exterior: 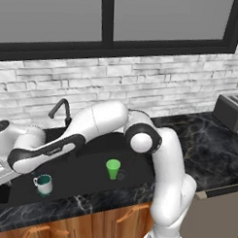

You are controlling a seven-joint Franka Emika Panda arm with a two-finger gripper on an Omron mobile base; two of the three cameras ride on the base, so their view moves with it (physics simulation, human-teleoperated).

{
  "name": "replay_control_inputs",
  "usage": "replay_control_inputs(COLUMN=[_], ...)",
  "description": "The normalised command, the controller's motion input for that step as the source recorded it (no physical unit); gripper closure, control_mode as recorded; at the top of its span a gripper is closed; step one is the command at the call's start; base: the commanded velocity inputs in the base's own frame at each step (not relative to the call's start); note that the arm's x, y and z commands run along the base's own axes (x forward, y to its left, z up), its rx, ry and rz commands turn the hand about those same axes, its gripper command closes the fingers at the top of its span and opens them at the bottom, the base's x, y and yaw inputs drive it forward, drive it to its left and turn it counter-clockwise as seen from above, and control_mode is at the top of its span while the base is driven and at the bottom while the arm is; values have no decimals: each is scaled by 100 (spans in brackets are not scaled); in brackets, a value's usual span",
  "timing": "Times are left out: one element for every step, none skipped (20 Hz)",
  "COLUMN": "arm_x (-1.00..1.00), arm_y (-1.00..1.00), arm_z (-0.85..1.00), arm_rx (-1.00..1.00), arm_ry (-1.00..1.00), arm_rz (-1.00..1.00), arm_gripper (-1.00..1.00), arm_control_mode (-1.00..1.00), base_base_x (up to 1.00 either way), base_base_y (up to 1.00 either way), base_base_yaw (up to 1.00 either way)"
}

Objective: Move any existing items from the left basin to the right basin for drying. Then move the mug from the counter to the left basin of the sink for washing.

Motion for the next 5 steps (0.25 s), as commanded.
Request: replay_control_inputs(arm_x=[-82, -81, -83, -84, -86], arm_y=[0, 0, 0, 0, 0], arm_z=[22, 21, 21, 20, 17], arm_rx=[0, 0, 0, 0, 0], arm_ry=[-8, -8, -8, -8, -8], arm_rz=[-6, -6, -6, -6, -6], arm_gripper=[-100, -100, -100, -100, -100], arm_control_mode=[-100, -100, -100, -100, -100], base_base_x=[0, 0, 0, 0, 0], base_base_y=[0, 0, 0, 0, 0], base_base_yaw=[0, 0, 0, 0, 0])
